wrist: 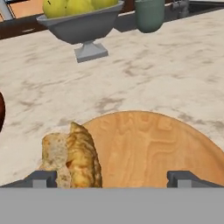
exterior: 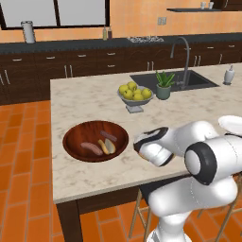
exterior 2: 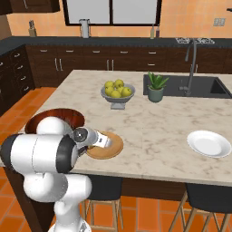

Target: Place one bun and one sausage from the bowl on each plate.

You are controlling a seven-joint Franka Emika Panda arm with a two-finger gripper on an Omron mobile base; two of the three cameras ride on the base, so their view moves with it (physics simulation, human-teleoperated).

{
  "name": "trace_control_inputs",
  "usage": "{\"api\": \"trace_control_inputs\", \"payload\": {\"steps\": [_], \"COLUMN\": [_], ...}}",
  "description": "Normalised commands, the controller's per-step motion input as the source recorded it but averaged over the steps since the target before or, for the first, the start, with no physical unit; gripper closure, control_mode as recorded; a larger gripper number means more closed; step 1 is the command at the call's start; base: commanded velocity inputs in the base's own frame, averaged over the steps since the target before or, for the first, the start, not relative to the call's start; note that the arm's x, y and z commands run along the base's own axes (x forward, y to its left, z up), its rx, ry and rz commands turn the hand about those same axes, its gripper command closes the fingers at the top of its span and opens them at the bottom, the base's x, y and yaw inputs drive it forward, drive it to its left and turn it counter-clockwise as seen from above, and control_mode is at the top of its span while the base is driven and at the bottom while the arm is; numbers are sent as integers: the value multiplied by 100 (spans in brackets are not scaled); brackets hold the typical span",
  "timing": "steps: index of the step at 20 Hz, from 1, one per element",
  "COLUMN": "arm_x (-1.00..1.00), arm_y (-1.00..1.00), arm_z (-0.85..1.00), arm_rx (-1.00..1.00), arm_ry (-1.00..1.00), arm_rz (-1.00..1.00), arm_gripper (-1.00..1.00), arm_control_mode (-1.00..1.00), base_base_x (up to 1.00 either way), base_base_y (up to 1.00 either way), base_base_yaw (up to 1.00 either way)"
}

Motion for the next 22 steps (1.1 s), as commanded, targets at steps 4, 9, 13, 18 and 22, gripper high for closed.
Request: {"api": "trace_control_inputs", "payload": {"steps": [4,9,13,18,22], "arm_x": [27,35,51,4,-60], "arm_y": [-35,-12,-1,-9,82], "arm_z": [100,100,100,74,26], "arm_rx": [6,7,10,14,-5], "arm_ry": [31,39,38,13,13], "arm_rz": [-3,-1,-1,-8,26], "arm_gripper": [-100,-100,-100,-100,-100], "arm_control_mode": [-100,-100,-100,-100,-100], "base_base_x": [0,0,0,0,0], "base_base_y": [0,0,0,0,0], "base_base_yaw": [0,0,0,0,0]}}
